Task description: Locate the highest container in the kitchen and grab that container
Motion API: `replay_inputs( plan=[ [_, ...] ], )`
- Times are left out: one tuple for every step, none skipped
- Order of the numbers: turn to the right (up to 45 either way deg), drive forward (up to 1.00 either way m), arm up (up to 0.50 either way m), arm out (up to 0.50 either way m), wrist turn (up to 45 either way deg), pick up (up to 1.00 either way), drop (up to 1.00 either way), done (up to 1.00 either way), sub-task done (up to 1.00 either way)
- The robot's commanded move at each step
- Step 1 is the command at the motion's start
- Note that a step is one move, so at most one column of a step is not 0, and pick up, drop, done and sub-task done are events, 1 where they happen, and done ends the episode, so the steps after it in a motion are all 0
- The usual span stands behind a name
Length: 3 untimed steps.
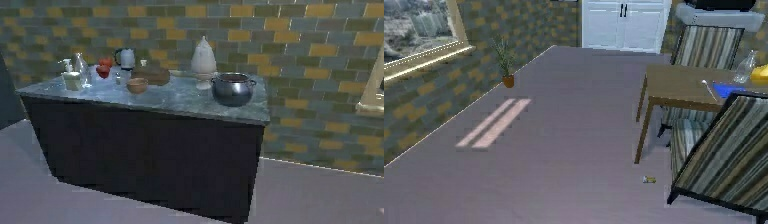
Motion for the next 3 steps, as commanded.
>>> replay_inputs(
  plan=[
    [6.0,0.00,0.00,0.00,0.0,0.00,0.00,0.00,0.00],
    [0.0,0.50,0.00,0.00,0.0,0.00,0.00,0.00,0.00],
    [-45.0,0.00,0.00,0.00,0.0,0.00,0.00,0.00,0.00]
  ],
)
